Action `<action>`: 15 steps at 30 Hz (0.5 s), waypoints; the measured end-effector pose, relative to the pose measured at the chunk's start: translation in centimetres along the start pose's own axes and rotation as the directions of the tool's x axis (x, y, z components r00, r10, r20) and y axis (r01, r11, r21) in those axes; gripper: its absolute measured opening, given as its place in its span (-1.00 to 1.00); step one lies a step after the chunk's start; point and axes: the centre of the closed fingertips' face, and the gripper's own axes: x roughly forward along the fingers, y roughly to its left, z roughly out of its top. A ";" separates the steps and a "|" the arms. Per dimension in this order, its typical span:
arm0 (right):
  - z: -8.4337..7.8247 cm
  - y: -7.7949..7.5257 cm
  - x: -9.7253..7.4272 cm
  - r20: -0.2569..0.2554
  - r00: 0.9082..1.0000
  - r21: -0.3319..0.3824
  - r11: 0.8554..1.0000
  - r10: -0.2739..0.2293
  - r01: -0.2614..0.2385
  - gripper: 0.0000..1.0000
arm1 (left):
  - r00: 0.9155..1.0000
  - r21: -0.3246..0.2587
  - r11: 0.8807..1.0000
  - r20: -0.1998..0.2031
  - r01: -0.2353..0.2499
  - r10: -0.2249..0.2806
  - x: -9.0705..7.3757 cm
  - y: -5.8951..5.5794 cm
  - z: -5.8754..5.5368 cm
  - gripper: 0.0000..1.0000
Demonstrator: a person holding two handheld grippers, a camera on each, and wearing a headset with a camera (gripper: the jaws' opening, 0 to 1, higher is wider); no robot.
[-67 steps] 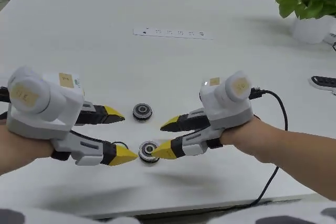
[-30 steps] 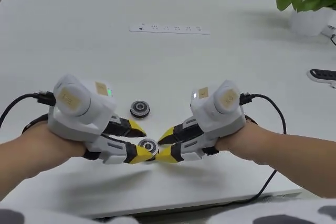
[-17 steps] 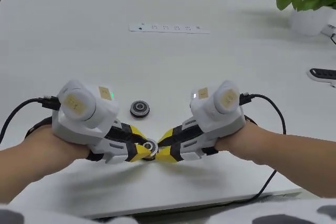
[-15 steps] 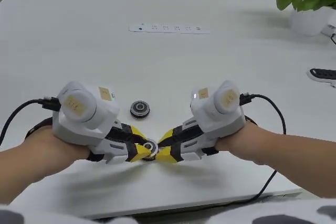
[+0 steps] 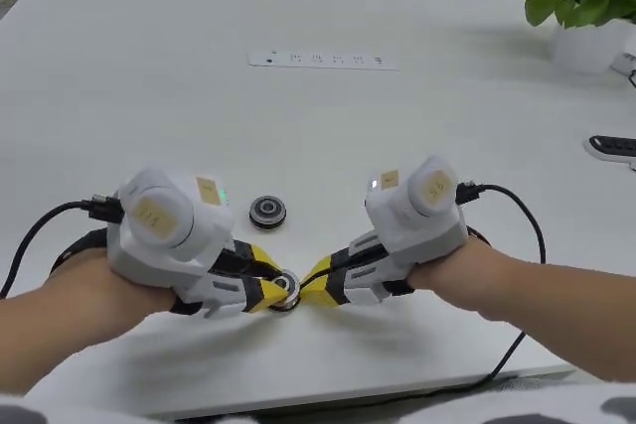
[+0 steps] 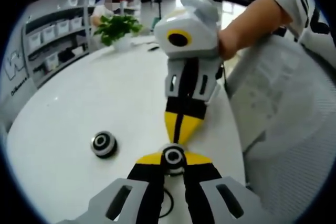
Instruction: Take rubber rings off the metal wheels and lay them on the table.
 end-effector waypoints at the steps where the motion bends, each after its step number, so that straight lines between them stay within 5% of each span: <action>1: 0.0 -0.1 0.0 0.005 1.000 0.031 1.000 0.001 -0.001 -1.00 | 1.000 0.004 1.000 -0.002 -0.001 0.001 0.0 0.0 0.0 -0.73; 5: 0.0 -0.3 0.0 0.035 0.999 0.130 0.991 0.011 -0.016 -1.00 | 1.000 0.013 1.000 -0.004 -0.005 0.005 -0.1 0.1 -0.1 -0.73; 15: 0.2 -0.8 -0.4 0.079 0.997 0.217 0.976 0.013 -0.030 -1.00 | 1.000 0.015 1.000 0.001 -0.010 0.010 -0.1 0.1 0.0 -0.73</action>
